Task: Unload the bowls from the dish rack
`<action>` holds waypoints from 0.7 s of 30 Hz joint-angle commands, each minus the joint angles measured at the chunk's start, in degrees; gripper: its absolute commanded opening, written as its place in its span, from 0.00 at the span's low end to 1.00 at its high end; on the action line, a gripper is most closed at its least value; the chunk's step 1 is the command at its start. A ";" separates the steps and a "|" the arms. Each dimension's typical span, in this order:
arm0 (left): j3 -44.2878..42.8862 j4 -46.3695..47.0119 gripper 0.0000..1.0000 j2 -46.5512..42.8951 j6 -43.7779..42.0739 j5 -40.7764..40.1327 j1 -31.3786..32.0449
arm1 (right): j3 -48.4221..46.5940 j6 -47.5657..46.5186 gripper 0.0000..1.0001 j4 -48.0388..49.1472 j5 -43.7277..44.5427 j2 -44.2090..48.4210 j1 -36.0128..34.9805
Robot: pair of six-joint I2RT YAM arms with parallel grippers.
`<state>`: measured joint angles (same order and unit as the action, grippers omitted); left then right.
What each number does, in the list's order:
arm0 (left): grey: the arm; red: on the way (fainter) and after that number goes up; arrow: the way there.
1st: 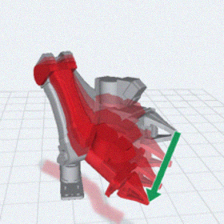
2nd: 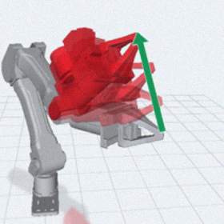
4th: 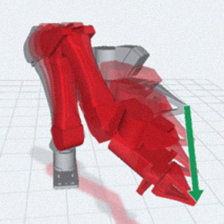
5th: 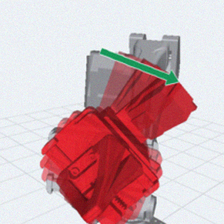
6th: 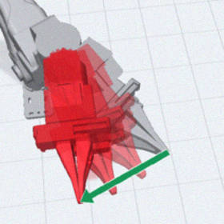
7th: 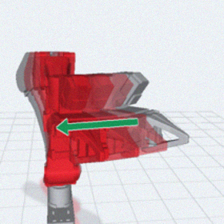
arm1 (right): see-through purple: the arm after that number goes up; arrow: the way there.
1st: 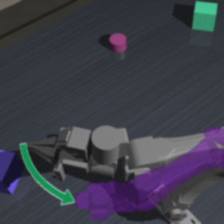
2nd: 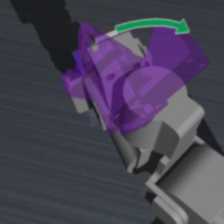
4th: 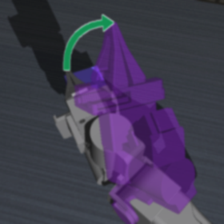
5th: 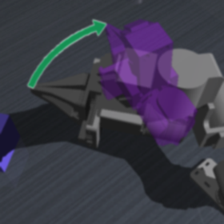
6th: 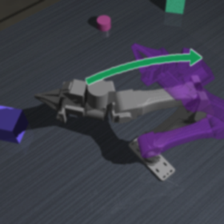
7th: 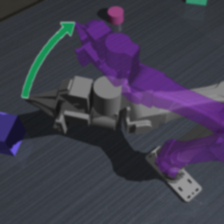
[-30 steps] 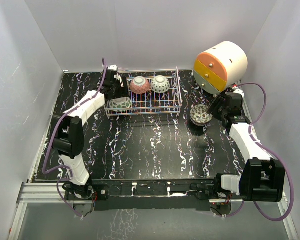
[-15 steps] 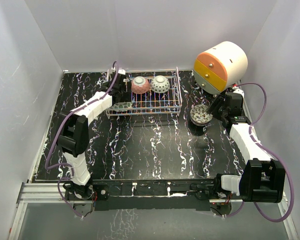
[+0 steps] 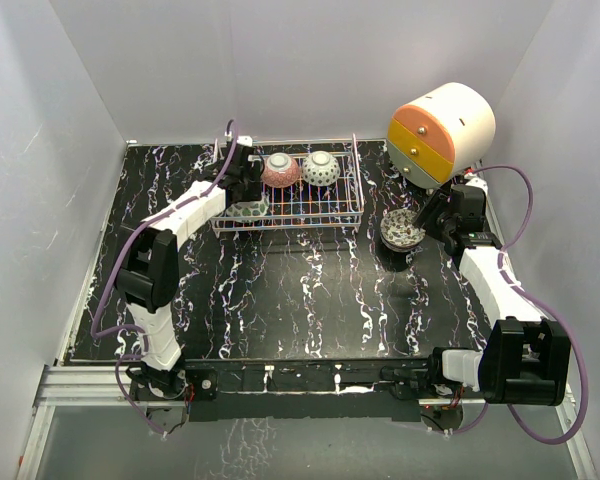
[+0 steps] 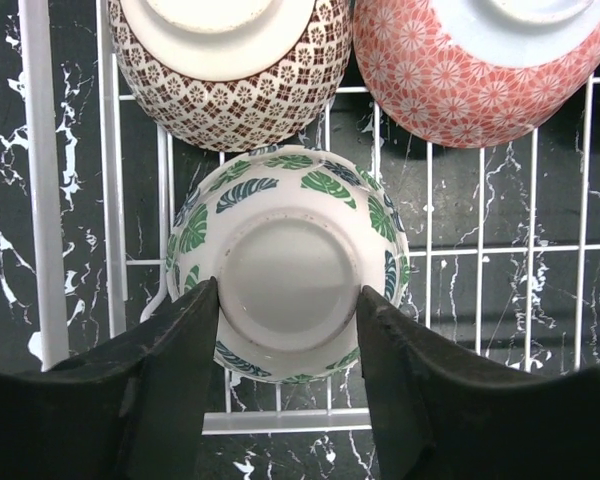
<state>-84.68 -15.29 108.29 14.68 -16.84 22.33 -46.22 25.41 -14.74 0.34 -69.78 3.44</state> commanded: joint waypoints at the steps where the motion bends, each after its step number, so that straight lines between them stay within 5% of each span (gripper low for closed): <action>1: -1.23 -1.10 0.38 0.53 -0.48 0.75 -0.06 | -0.01 -0.80 0.58 3.36 -0.11 1.55 0.02; 7: -0.51 -0.42 0.16 -0.58 -0.26 1.75 -0.08 | -0.55 -0.84 0.58 2.90 -0.38 2.25 0.07; 21: -4.50 -0.61 0.10 -6.06 1.75 6.63 -0.22 | -2.55 -0.80 0.58 1.21 -2.02 4.39 0.06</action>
<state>-85.32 -15.05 106.59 15.75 -10.96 22.31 -46.28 25.39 -15.03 -1.26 -67.09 3.44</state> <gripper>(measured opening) 0.198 0.577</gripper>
